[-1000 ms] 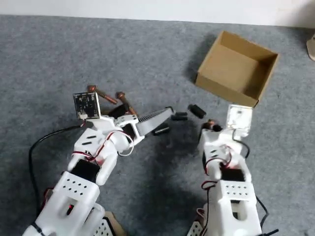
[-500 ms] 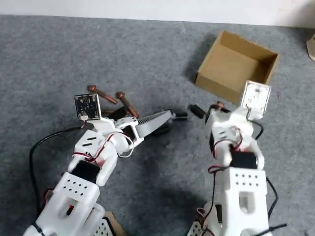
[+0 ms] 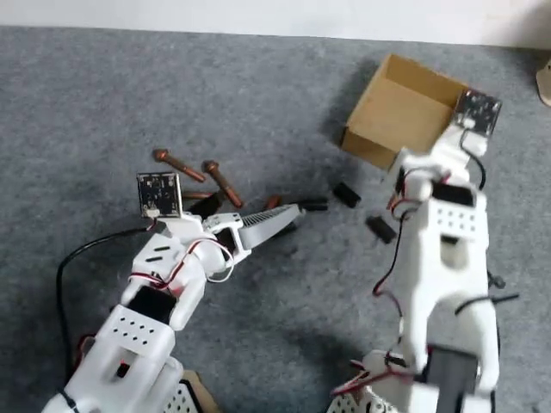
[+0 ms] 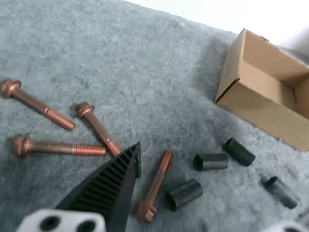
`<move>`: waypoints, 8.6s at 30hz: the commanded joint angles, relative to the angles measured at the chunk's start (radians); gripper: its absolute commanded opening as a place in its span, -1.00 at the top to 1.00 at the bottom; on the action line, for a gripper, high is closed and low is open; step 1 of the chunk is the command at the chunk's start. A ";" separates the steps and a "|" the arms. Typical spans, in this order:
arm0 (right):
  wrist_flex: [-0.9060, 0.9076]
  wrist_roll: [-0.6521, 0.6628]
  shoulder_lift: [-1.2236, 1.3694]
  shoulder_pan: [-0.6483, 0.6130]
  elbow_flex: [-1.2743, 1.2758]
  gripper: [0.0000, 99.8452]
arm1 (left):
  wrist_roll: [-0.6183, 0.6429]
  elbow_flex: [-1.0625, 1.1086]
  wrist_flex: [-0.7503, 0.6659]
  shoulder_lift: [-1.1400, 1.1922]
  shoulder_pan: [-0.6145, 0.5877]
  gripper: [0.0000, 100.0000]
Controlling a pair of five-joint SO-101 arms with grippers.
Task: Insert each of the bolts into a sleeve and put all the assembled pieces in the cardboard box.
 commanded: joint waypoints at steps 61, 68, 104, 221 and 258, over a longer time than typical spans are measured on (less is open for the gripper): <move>0.374 0.054 1.175 0.096 -1.567 0.44 | -0.012 0.018 -0.046 -0.019 0.031 -0.05; 0.799 0.046 1.175 -0.012 -1.888 0.44 | -0.012 0.013 -0.046 -0.027 0.035 -0.05; 1.130 0.275 0.599 -0.203 -1.015 0.44 | 0.115 -0.015 0.095 -0.022 -0.189 -0.05; 0.516 0.322 0.173 -0.369 -0.154 0.99 | 0.170 0.079 0.353 -0.392 -0.263 0.72; 0.381 0.325 0.165 -0.371 0.024 0.99 | 0.829 -0.875 0.899 0.696 -0.265 0.85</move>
